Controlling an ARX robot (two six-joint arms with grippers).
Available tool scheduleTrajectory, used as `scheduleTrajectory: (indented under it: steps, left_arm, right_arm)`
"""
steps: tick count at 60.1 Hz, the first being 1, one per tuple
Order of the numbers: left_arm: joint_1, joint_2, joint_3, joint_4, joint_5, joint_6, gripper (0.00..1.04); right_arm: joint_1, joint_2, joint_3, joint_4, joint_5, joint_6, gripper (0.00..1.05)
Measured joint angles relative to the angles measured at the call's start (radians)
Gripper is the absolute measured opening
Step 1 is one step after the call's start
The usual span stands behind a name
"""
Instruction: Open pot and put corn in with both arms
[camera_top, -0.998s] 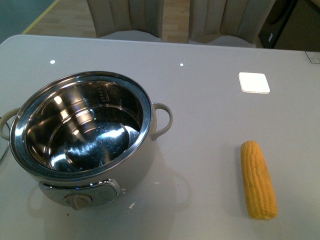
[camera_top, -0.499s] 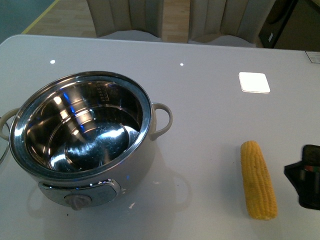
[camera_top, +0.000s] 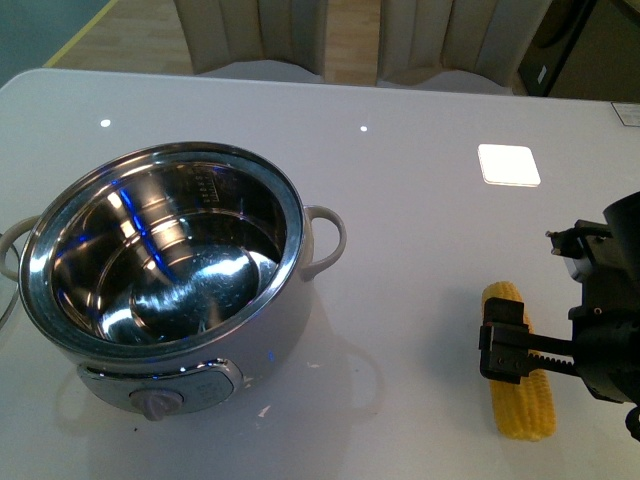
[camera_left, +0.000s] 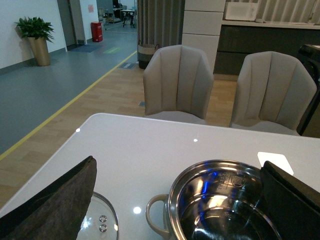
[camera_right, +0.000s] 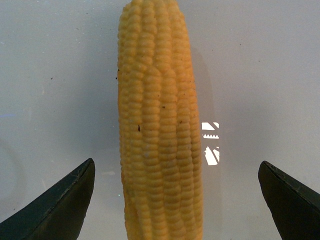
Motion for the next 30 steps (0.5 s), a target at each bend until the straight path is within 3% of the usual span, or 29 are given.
scheduleTrajectory:
  steps: [17,30]
  left_arm:
    - [0.000,0.000,0.000,0.000,0.000,0.000,0.98]
    - [0.000,0.000,0.000,0.000,0.000,0.000,0.98]
  right_arm:
    - [0.000,0.109,0.070,0.007,-0.026,-0.039,0.92]
    - [0.036,0.137,0.082,-0.024,-0.040,-0.060,0.51]
